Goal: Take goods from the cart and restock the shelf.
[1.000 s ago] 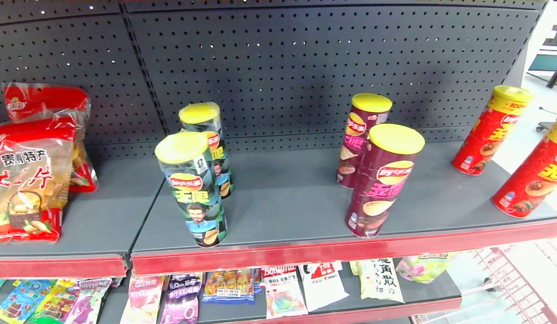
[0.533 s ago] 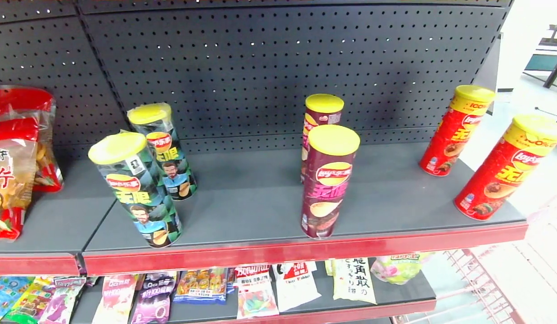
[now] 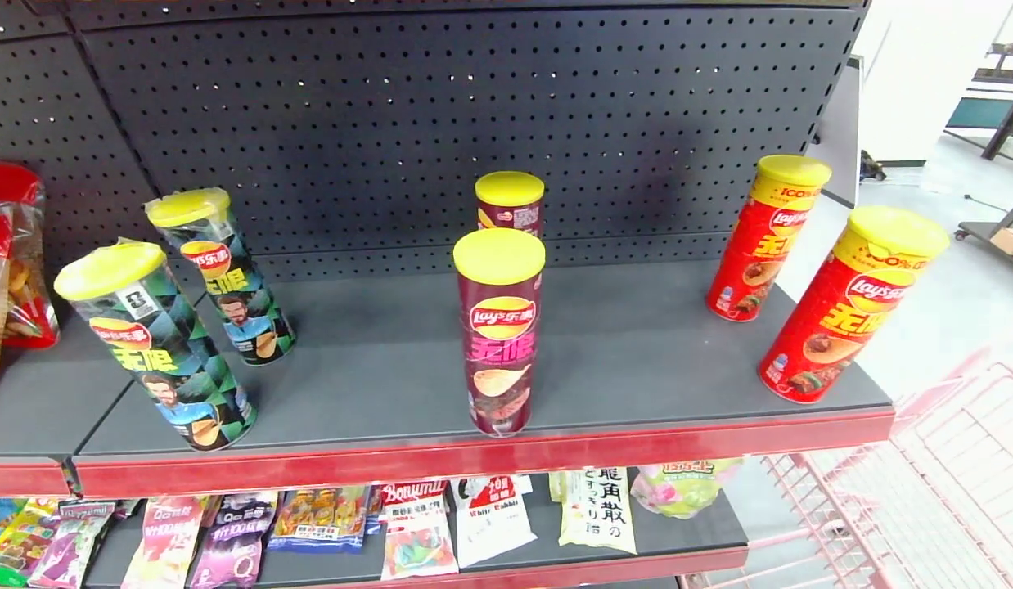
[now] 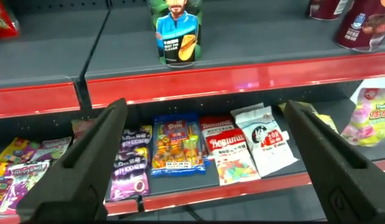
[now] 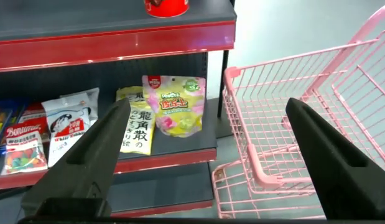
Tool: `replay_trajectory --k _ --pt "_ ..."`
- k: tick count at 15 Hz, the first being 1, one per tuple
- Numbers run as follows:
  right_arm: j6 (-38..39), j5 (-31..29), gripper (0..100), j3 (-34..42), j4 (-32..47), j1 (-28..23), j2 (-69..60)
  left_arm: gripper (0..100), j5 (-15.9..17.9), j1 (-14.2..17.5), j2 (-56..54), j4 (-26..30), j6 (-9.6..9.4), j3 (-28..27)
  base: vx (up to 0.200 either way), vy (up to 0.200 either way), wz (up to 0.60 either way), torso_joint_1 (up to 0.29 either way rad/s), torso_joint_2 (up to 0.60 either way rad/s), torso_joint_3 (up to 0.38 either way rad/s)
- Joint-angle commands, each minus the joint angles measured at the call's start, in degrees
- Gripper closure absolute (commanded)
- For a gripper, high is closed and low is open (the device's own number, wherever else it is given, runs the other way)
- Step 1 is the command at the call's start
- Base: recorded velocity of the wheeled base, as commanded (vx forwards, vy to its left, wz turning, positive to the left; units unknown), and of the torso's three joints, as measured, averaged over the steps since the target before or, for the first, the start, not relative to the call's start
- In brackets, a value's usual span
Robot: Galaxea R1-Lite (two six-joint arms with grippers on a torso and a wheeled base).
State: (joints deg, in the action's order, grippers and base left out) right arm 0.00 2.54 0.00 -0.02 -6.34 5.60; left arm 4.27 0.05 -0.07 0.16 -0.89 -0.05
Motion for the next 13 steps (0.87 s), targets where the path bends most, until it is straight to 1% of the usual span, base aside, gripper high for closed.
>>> replay_trajectory --k 1,2,4,13 --pt "0.0 0.0 0 0.0 0.0 0.0 0.0 0 0.0 0.0 0.1 -0.1 0.01 0.0 0.0 0.0 0.0 0.0 0.0 0.0" --pt "0.0 0.0 0 0.0 0.0 0.0 0.0 0 0.0 0.0 0.1 -0.1 0.1 0.0 0.0 0.0 0.0 0.0 0.0 0.0" --pt "0.0 0.0 0 0.0 0.0 0.0 0.0 0 0.0 0.0 0.1 -0.1 0.1 0.0 0.2 0.0 0.0 0.007 0.01 0.005" --pt "0.1 0.0 0 0.0 0.0 0.0 0.1 0 0.0 0.0 0.1 -0.1 0.19 0.0 0.0 0.0 0.0 0.0 0.0 0.0"
